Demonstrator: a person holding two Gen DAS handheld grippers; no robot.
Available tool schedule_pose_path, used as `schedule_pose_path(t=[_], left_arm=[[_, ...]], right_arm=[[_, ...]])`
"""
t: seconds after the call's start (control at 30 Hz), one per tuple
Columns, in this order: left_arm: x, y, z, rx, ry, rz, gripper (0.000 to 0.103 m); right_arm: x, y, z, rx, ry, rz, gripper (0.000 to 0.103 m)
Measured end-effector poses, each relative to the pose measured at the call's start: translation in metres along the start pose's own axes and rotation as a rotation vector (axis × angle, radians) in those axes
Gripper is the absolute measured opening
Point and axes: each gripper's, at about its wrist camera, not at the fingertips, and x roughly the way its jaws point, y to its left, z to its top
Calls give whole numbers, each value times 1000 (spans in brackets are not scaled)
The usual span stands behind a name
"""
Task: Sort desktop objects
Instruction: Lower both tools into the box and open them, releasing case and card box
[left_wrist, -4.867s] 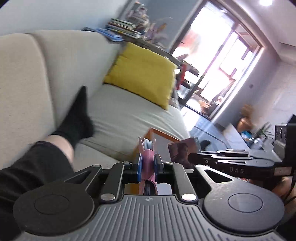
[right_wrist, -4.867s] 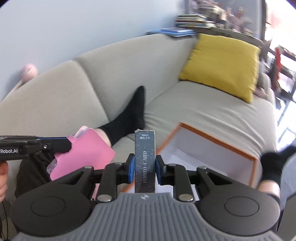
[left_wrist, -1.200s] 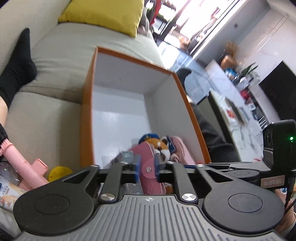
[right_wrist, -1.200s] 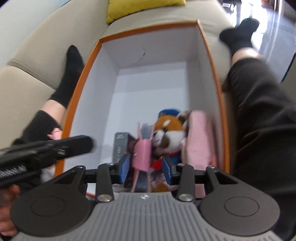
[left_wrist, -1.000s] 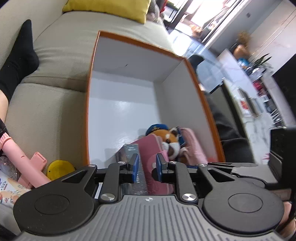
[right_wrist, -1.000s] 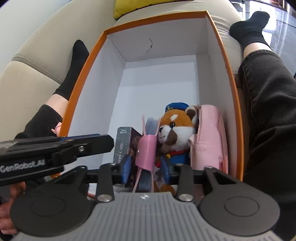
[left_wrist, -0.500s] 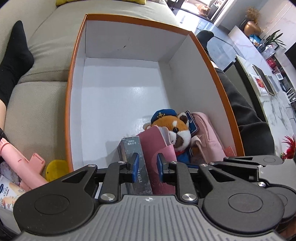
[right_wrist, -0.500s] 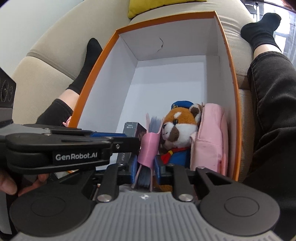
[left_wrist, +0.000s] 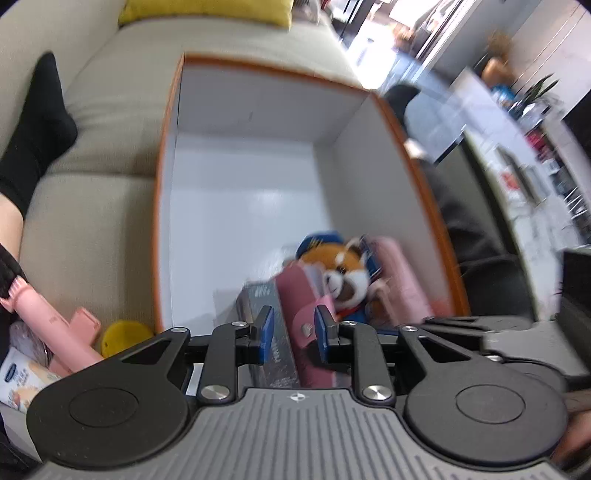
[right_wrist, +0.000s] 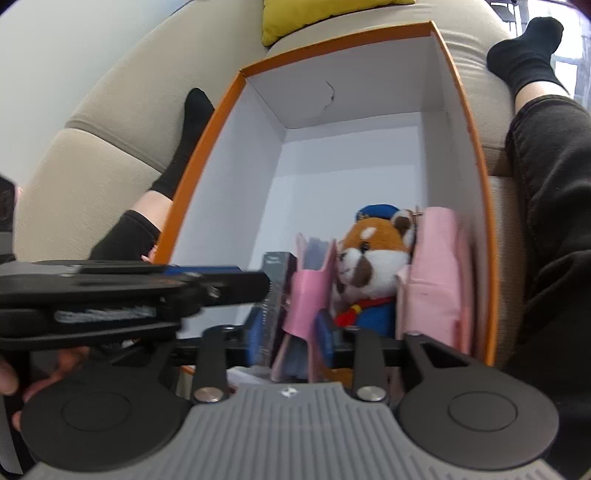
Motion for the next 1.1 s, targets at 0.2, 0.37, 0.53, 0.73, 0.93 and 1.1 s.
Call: schedule_pose_path(t=[0.2,0.37,0.53,0.73,0.93,1.1], left_arm=[[-38,20,4,-36,-120,18,26],[-46,50,1,-109,-172,3,26],[-43,66,-3,-152,-195,-94,26],[-42,83,-7,-159,-266,-136,29],[-34,96,-10,-178,-258,-185,29],[-36,107,-11,-207,-269,-207,29]], right_arm=[[16,24,6,-52,7,-89,58],[33,44,7,-97,27,-212,60],[49,55,7,-118,52,-319,59],[58,64,8,-98,66,-404,48],[51,65,9,-45,70,-532,45],[55,65,8,-51,89,-570,45]])
